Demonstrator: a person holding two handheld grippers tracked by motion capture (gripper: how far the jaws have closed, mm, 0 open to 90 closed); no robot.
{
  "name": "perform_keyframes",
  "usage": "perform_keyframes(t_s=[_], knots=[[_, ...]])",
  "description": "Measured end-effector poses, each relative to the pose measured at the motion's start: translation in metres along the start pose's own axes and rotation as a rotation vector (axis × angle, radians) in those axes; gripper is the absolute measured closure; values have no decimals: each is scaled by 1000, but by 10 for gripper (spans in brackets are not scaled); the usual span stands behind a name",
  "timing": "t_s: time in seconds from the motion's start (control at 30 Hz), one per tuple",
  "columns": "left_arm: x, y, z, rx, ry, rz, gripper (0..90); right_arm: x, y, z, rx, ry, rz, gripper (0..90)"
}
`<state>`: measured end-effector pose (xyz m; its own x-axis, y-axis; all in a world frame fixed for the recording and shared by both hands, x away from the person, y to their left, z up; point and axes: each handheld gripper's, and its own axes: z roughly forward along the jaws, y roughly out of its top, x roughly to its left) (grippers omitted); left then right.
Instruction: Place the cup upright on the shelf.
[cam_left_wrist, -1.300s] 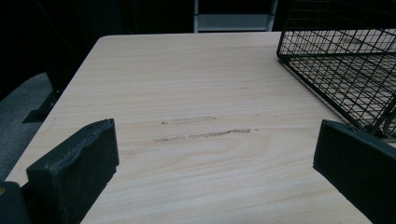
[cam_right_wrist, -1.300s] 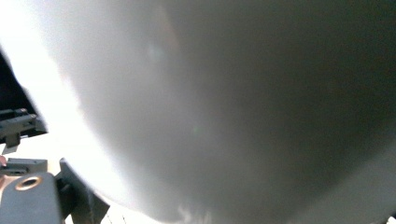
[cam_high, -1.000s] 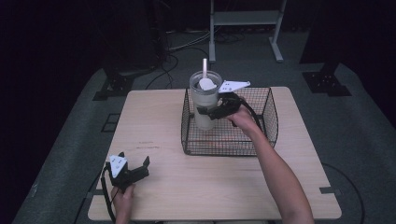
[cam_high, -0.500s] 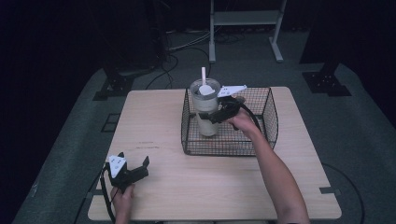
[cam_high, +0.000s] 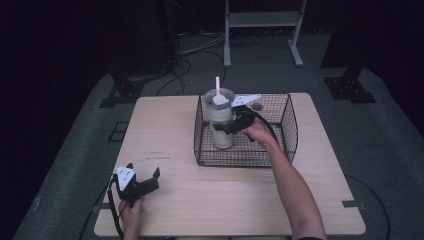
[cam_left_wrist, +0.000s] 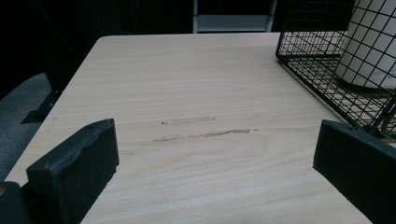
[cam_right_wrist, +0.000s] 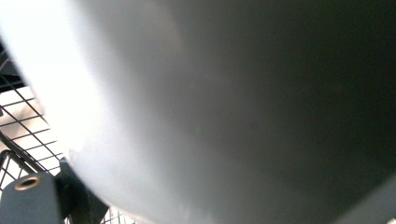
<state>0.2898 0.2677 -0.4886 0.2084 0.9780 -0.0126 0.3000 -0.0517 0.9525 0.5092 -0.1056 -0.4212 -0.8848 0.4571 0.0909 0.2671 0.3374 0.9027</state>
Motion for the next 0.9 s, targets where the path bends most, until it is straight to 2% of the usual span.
perform_keyframes(t_s=[0.13,0.33,0.9], knots=[[0,0,0,-2,0,-1,0,0,0,2,0,6,2,89],[0,0,0,5,0,11,0,1,-4,-1,-7,24,-29,89],[-1,0,0,7,2,17,0,0,-9,-3,-21,28,-52,85]])
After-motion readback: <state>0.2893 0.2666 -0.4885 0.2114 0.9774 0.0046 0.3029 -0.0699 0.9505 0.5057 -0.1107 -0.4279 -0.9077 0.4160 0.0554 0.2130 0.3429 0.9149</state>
